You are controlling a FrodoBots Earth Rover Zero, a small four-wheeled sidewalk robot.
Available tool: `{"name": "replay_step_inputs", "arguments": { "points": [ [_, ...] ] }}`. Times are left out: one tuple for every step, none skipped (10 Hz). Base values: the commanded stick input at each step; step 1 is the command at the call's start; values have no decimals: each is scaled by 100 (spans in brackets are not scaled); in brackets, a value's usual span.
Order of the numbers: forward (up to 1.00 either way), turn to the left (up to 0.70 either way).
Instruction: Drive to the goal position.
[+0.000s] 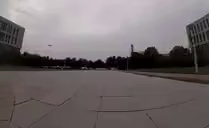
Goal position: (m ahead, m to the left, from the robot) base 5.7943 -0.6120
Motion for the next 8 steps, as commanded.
{"name": "replay_step_inputs", "arguments": {
  "points": [
    [70, 1],
    [70, 1],
    [70, 1],
    [70, 1],
    [70, 1],
    [70, 1],
    [70, 1],
    [70, 1]
  ]
}}
